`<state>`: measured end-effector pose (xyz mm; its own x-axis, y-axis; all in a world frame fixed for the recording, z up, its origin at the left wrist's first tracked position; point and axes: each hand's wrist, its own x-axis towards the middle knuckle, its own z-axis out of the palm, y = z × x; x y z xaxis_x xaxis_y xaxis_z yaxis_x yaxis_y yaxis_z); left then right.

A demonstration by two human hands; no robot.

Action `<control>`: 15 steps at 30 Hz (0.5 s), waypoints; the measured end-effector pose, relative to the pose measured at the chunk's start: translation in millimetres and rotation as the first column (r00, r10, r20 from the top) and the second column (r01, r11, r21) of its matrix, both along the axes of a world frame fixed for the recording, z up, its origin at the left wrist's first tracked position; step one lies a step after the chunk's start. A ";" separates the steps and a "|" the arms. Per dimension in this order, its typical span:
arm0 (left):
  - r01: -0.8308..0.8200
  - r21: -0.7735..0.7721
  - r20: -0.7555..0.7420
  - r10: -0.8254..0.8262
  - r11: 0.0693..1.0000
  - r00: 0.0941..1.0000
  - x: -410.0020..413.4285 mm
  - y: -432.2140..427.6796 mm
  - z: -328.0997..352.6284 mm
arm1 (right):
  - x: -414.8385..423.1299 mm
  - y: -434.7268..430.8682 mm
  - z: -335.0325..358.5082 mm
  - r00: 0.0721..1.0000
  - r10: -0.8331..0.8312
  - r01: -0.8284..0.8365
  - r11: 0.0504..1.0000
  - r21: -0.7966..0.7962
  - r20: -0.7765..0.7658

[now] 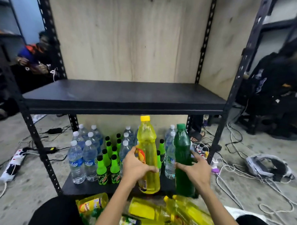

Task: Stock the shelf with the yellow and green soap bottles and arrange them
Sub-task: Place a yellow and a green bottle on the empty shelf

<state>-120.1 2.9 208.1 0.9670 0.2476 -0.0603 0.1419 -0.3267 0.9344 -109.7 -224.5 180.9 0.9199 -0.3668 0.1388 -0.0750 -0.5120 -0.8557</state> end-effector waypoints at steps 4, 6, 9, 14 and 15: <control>0.014 0.043 0.225 -0.023 0.999 0.974 11.9 -5.4 77.0 | 8.5 -15.6 71.8 0.981 -0.013 0.002 0.998 0.056 0.192; 0.048 0.031 0.324 -0.056 0.998 0.944 22.8 -10.3 113.6 | 14.3 -24.2 110.1 0.964 -0.020 -0.001 0.997 0.081 0.266; 0.081 0.007 0.451 -0.076 0.997 0.890 52.0 -22.3 165.2 | 29.3 -36.1 166.8 0.923 -0.050 0.019 0.996 0.085 0.381; 0.167 -0.061 0.516 -0.112 0.984 0.849 132.6 -52.3 230.7 | 81.5 -48.3 242.3 0.864 -0.078 0.032 0.994 0.100 0.497; 0.198 -0.073 0.511 -0.134 0.977 0.849 151.4 -57.9 240.0 | 95.3 -49.9 253.1 0.858 -0.082 0.035 0.994 0.101 0.507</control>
<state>31.2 -55.0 448.1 0.8998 0.1024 0.4242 -0.4016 -0.1857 0.8968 -14.4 -274.5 434.1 0.7057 -0.4493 0.5478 0.3559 -0.4436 -0.8225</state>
